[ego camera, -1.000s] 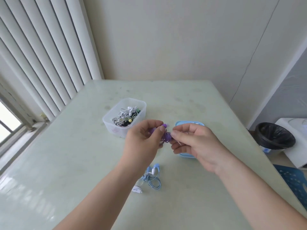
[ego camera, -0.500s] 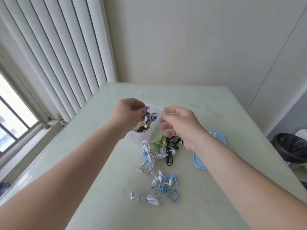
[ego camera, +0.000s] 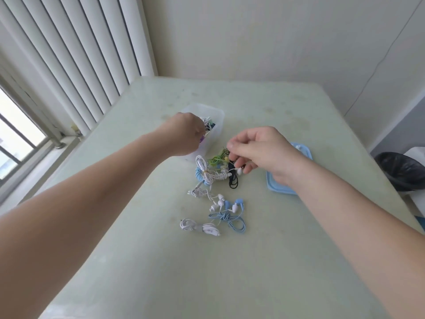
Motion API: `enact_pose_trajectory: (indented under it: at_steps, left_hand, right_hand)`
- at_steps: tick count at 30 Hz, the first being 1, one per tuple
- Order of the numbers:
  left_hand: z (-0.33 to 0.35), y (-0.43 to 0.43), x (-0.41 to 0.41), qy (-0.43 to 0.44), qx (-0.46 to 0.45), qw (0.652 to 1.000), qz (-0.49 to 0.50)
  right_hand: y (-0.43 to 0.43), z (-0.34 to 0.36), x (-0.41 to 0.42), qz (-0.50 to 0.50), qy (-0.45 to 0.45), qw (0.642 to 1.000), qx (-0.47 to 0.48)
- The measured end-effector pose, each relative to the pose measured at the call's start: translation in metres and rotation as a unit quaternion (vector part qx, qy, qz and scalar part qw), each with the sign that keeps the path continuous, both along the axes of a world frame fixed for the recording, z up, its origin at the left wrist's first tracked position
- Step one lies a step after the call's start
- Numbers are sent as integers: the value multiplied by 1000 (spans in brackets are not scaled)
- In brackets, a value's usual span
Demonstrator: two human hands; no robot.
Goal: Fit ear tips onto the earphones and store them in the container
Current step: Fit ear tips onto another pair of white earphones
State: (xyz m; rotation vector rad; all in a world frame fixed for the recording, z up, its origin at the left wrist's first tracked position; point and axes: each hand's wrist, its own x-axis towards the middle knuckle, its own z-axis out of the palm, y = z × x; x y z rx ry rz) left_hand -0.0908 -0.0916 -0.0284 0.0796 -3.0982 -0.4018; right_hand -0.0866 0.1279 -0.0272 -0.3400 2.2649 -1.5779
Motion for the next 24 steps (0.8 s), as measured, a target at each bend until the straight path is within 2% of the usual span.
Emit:
enact_pose_trajectory:
  at_steps: [3, 5, 6, 8, 10, 12, 15, 18, 21, 24]
  left_hand:
    - [11, 6, 29, 119, -3, 992, -35]
    - [23, 17, 60, 128, 36, 987, -93]
    - [27, 23, 78, 72, 55, 988, -125]
    - [28, 33, 110, -92, 53, 979, -173]
    - [12, 35, 130, -174, 10, 966, -193]
    - [-8, 35, 139, -174, -10, 965, -197]
    - [-20, 34, 147, -164, 32, 967, -190]
    - [-8, 33, 148, -142, 73, 972, -171]
    - [20, 38, 144, -108, 231, 958, -133]
    - [48, 49, 138, -114, 398, 903, -119]
  right_hand:
    - [12, 0, 20, 105, 35, 986, 123]
    - [16, -1, 34, 156, 64, 960, 223]
    - [17, -3, 41, 172, 79, 946, 264]
    - [20, -9, 53, 184, 104, 929, 303]
    - [24, -15, 62, 174, 124, 928, 306]
    - [27, -20, 68, 157, 132, 934, 292]
    - [33, -27, 75, 127, 133, 948, 258]
    - [41, -29, 80, 107, 122, 970, 182]
    - [49, -22, 82, 132, 85, 987, 45]
    - [52, -10, 85, 140, 14, 986, -93]
